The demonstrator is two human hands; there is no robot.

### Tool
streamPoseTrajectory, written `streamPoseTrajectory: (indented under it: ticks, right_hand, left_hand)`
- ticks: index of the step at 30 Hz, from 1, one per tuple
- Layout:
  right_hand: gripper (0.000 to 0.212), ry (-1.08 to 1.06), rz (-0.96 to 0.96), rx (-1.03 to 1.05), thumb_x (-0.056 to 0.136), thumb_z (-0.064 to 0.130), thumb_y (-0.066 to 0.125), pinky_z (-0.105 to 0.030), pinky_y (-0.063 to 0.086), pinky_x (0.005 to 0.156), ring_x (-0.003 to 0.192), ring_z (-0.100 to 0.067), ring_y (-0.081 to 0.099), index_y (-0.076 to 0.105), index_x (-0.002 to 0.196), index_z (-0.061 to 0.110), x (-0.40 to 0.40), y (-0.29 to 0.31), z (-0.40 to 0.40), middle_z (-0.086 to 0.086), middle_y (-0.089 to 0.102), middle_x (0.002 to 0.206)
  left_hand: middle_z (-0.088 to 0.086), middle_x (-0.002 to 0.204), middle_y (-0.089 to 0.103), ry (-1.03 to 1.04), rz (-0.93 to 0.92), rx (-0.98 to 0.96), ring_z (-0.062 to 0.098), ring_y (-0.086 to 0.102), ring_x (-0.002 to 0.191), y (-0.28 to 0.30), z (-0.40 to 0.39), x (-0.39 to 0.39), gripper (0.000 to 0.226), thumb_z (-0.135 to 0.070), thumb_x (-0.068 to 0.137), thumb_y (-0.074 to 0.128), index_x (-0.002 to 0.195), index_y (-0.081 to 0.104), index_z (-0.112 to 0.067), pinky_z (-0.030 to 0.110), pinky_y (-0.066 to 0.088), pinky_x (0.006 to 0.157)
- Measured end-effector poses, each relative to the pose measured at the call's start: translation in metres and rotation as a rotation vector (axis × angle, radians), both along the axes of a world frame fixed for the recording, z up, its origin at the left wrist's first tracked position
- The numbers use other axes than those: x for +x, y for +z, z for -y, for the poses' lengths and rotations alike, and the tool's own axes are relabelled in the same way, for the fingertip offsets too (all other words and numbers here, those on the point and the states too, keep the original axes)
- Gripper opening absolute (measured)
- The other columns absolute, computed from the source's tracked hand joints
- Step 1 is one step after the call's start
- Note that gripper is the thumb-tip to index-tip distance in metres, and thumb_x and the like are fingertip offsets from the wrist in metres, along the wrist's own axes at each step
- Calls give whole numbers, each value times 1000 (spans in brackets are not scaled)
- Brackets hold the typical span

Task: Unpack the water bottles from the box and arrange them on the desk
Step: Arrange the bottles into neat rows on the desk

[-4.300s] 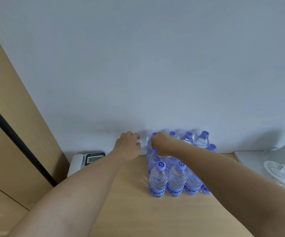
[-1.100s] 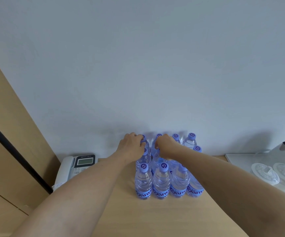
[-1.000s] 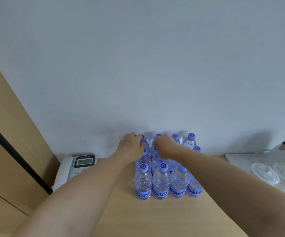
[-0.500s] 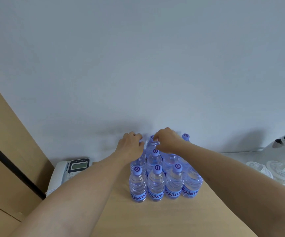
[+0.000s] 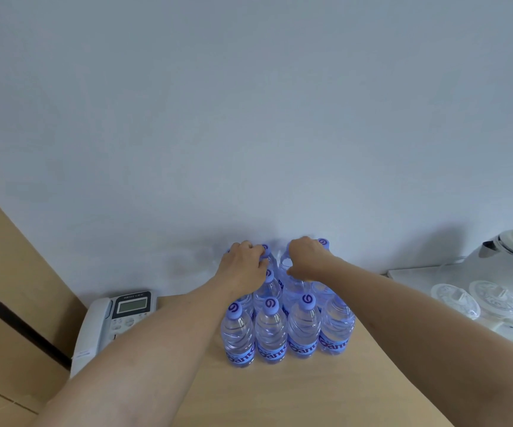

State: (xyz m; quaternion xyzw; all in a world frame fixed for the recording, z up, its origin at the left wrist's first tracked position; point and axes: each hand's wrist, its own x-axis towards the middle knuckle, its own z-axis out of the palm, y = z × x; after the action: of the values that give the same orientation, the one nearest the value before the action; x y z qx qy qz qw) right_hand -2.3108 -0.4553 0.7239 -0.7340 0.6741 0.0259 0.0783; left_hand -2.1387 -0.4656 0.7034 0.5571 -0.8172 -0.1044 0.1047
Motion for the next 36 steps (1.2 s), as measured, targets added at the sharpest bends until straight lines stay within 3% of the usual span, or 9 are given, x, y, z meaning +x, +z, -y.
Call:
streamPoseTrajectory:
  ticks: [3,6,10,17,23,30,36]
  right_hand:
    - [11,20,-21,17,78,6,66,-24,28,39,54,-17,43,55,75,10,-1,1,1,-4,48,71]
    - [34,33,-1,41,75,7,69,-24,28,42,52,-20,37,39,59,14,-3,-1,2,-3,39,61]
    - [48,11,45,29,77,32,74,-27,32,45,51,-16,37,34,57,16,-9,-5,2,0,36,58]
    - [44,33,-10,46,79,20,71,-25,28,42,51,-16,38,34,56,16,-9,-9,3,-1,37,57]
    - [47,69,-29,41,78,24,74,-27,31,44,62,-23,46,34,55,15,-9,-10,5,-2,37,55]
    - [51,31,51,-6,79,28,74,-26,29,43,51,-13,32,28,57,20,-15,-12,4,1,33,62]
    - [51,18,51,5,80,34,74,-26,31,44,51,-13,34,30,58,20,-15,-13,7,1,34,64]
  left_hand:
    - [7,116,55,-5,4,1,27,47,110,-2,0,-2,36,-34,98,42,126,57,-18,39,46,90]
    - [8,115,55,-6,6,-2,27,48,108,-3,0,-4,36,-34,98,41,126,57,-17,40,47,90]
    - [7,115,54,-4,-10,2,27,47,109,-1,0,-4,35,-34,98,42,126,56,-18,40,46,91]
    - [7,111,55,-9,-8,-3,28,48,106,-1,0,-7,32,-33,97,43,120,58,-17,40,46,89]
    - [7,110,55,-9,-22,7,28,47,108,-4,-1,-8,33,-34,98,42,121,57,-16,42,46,91]
    - [7,114,55,-10,-22,19,27,47,112,-4,2,-10,34,-35,98,41,123,57,-17,44,47,93]
    - [7,120,54,-16,-43,20,27,45,117,-4,5,-14,35,-33,99,42,126,56,-17,43,45,96]
